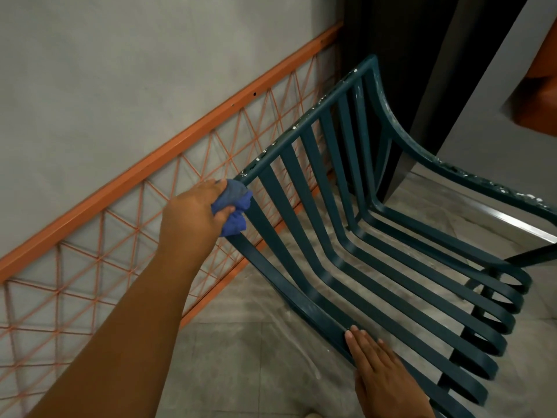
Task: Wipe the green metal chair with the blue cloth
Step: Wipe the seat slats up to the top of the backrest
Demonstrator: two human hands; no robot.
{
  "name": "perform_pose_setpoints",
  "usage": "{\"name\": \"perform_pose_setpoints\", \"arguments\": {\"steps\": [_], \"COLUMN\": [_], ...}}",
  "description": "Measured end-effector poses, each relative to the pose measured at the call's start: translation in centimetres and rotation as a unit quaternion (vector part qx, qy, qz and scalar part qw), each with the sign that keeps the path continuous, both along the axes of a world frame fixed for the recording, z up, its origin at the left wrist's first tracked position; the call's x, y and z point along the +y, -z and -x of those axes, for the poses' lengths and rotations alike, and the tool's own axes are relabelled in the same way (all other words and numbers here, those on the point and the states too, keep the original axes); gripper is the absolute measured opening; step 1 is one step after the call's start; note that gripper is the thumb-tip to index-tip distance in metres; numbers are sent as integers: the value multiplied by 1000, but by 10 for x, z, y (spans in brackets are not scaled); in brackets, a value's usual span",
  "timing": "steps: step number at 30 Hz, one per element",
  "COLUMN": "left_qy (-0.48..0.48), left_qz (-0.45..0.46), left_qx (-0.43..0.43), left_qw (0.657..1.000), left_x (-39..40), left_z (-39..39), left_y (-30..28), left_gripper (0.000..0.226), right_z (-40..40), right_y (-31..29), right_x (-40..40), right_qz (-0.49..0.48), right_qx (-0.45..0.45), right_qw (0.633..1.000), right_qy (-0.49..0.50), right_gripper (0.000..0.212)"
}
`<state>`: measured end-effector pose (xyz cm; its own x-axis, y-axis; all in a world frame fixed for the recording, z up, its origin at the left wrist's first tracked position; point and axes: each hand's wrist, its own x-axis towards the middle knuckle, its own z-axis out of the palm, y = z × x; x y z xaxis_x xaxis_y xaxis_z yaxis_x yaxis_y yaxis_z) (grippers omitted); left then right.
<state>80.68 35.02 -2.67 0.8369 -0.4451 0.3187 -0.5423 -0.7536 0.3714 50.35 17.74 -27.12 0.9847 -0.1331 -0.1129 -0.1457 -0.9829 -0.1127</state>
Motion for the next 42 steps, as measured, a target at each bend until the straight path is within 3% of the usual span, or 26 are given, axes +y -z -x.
{"name": "perform_pose_setpoints", "arguments": {"steps": [8,12,15,24,29,34,37,42], "left_qy": [-31,-38,-78,-65,-63,-91,-91,-104], "left_qz": [-65,-67,-76,-109,7,84,108,190], "left_qx": [83,56,99,45,119,218,280,299], "left_qw": [994,995,989,991,991,968,950,929], "left_x": [-43,-27,-11,-41,-28,-21,-19,-12], "left_z": [-18,-13,-7,-16,-16,-26,-32,-30], "left_y": [-10,-12,-15,-11,-12,-24,-29,-32], "left_gripper": [11,36,43,33,35,18,32,44], "right_z": [-3,-3,-7,-11,-14,-44,-103,-224], "right_y": [4,8,10,-4,-10,-57,-118,-211], "right_x": [-4,-5,-7,-6,-2,5,20,46], "right_qz": [45,72,86,72,48,-38,-124,-210], "right_qx": [-35,-55,-63,-32,-43,-41,-150,-336], "right_qw": [998,996,994,997,998,994,976,915], "right_qy": [-20,-23,-28,-28,1,91,98,-68], "right_gripper": [59,61,64,67,75,57,49,40]}}
